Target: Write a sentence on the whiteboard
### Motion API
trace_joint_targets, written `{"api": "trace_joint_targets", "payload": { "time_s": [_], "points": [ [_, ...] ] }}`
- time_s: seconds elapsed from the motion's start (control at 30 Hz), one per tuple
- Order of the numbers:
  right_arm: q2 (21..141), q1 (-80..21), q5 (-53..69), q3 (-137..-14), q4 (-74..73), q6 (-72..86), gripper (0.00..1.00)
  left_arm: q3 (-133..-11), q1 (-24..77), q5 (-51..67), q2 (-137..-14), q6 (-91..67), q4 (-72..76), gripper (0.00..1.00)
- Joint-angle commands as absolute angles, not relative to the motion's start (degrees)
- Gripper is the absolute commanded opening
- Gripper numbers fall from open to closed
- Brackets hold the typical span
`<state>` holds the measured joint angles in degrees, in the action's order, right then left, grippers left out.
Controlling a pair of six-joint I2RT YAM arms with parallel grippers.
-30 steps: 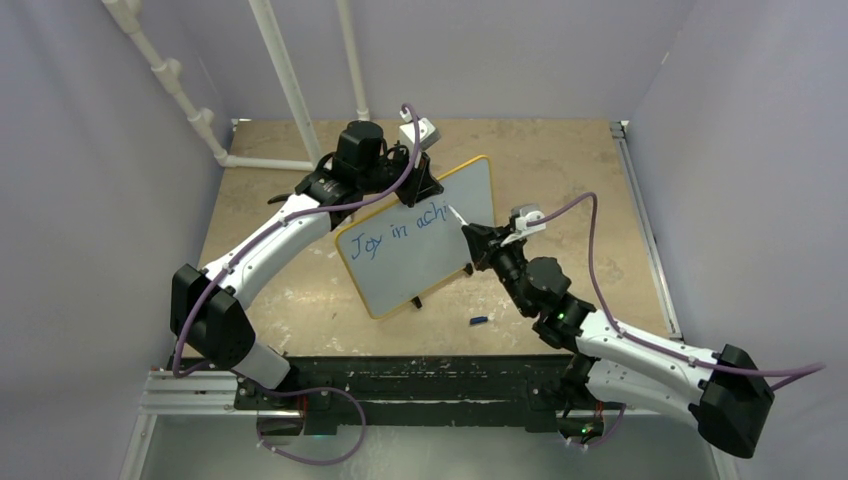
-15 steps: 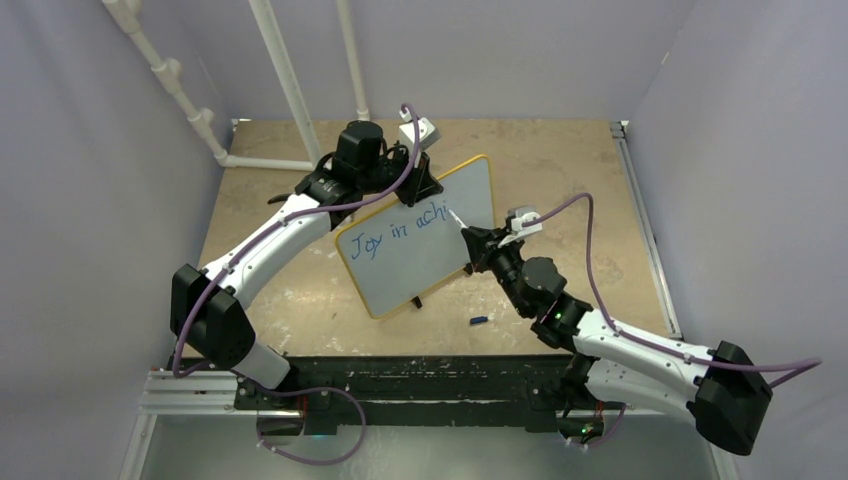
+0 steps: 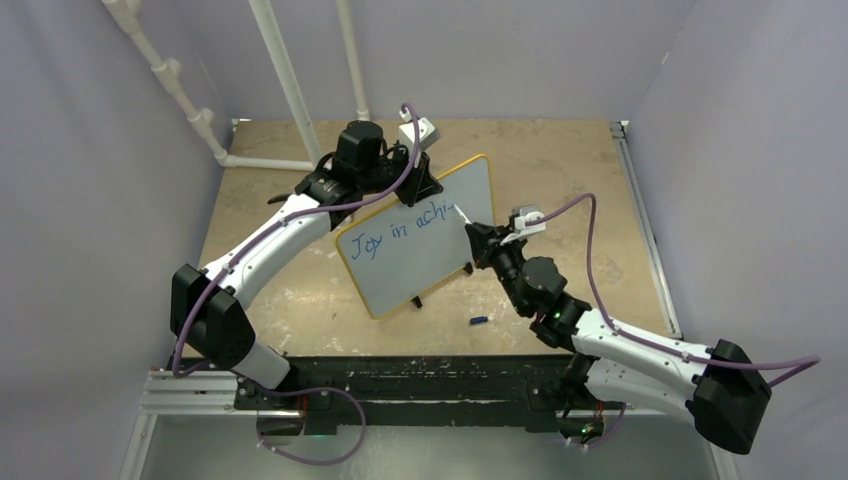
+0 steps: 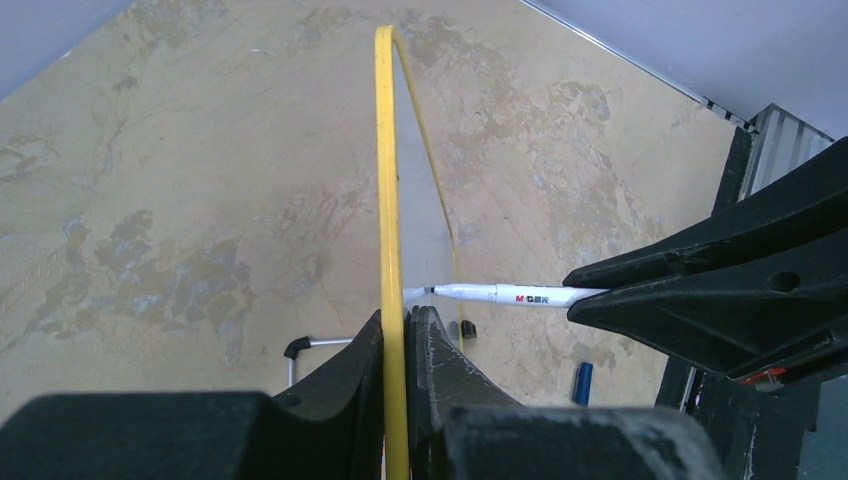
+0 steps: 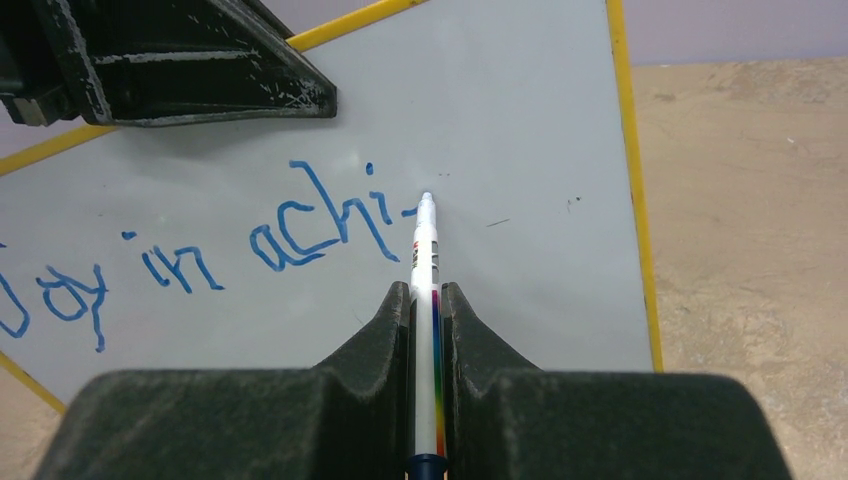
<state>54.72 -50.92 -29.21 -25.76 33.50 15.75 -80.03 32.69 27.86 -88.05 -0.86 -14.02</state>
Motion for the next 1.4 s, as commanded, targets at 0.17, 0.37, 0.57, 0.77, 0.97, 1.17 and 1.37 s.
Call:
{"api": "trace_joint_targets", "payload": {
  "time_s": [0.17,0.37,0.57,0.77,0.97,1.17,1.37],
  "points": [
    [54.52,-50.63,-28.94,-27.28,38.86,12.57,0.00,-79.55,32.61,27.50,-87.19,2.51,-13.36,0.00],
    [55.26,-50.63,-27.83,-26.98,37.44,13.31,0.00,-79.64,32.58,27.51,-87.10,2.55,-13.36,0.00],
    [54.98,-50.63,-25.74,-25.47,36.31,14.59,0.00,-79.63,32.61,27.48,-87.08,2.49,-13.41,0.00],
    [54.93,-50.63,-25.98,-24.50,34.75,16.18,0.00,-79.65,32.60,27.49,-87.12,2.46,-13.36,0.00],
    [55.24,-50.63,-26.38,-23.99,33.37,17.12,0.00,-79.63,32.58,27.53,-87.18,2.46,-13.27,0.00],
    [56.05,-50.63,-30.29,-25.82,31.69,18.11,0.00,-79.63,32.61,27.66,-87.19,2.42,-13.29,0.00],
    [56.72,-50.63,-31.60,-27.42,33.32,16.83,0.00,-79.66,32.59,27.71,-87.10,2.46,-13.35,0.00]
  ]
}}
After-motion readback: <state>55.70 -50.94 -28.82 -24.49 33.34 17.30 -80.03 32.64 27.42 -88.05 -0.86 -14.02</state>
